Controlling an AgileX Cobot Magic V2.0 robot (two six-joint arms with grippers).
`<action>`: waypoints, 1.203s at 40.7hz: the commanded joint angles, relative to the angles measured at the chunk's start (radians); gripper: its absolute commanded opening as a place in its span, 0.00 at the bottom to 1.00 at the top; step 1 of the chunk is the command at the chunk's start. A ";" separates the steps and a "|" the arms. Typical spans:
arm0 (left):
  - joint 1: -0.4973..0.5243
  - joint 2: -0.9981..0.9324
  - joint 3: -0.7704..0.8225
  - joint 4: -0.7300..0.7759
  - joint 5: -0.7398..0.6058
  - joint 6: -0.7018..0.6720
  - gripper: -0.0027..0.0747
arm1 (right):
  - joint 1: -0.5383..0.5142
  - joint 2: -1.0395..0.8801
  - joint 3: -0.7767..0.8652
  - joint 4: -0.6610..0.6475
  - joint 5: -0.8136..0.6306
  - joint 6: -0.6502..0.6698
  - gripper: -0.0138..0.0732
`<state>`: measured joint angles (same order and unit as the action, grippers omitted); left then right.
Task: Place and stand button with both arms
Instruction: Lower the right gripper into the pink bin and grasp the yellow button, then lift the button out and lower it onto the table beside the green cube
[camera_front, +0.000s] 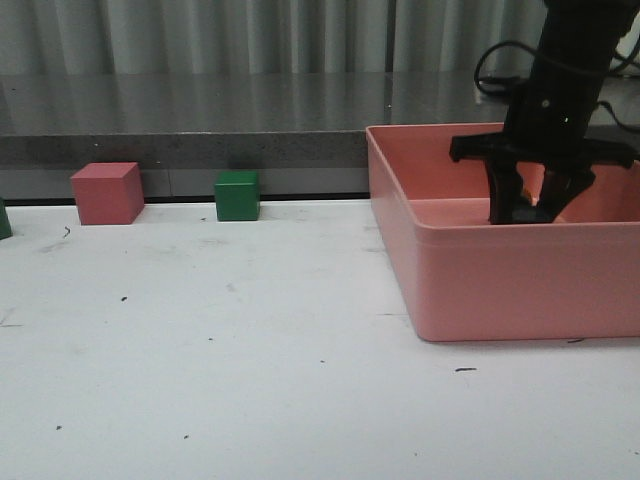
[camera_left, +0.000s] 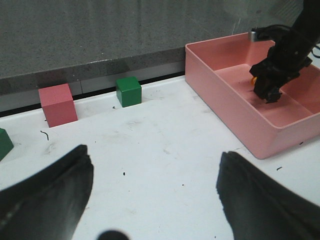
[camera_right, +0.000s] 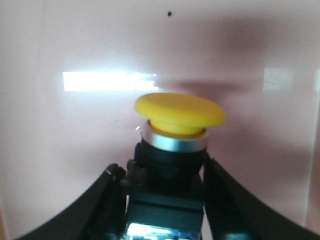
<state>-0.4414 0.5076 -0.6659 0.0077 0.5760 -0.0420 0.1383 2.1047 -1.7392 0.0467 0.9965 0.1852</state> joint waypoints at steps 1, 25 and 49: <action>-0.007 0.010 -0.037 -0.008 -0.081 0.000 0.70 | 0.020 -0.137 -0.032 0.001 0.015 -0.006 0.40; -0.007 0.010 -0.037 -0.008 -0.081 0.000 0.70 | 0.460 -0.299 -0.032 -0.001 0.051 -0.032 0.40; -0.007 0.010 -0.037 -0.008 -0.081 0.000 0.70 | 0.654 0.133 -0.430 -0.061 0.119 0.351 0.40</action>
<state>-0.4414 0.5076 -0.6659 0.0077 0.5760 -0.0420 0.7942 2.2673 -2.0991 0.0077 1.1279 0.4707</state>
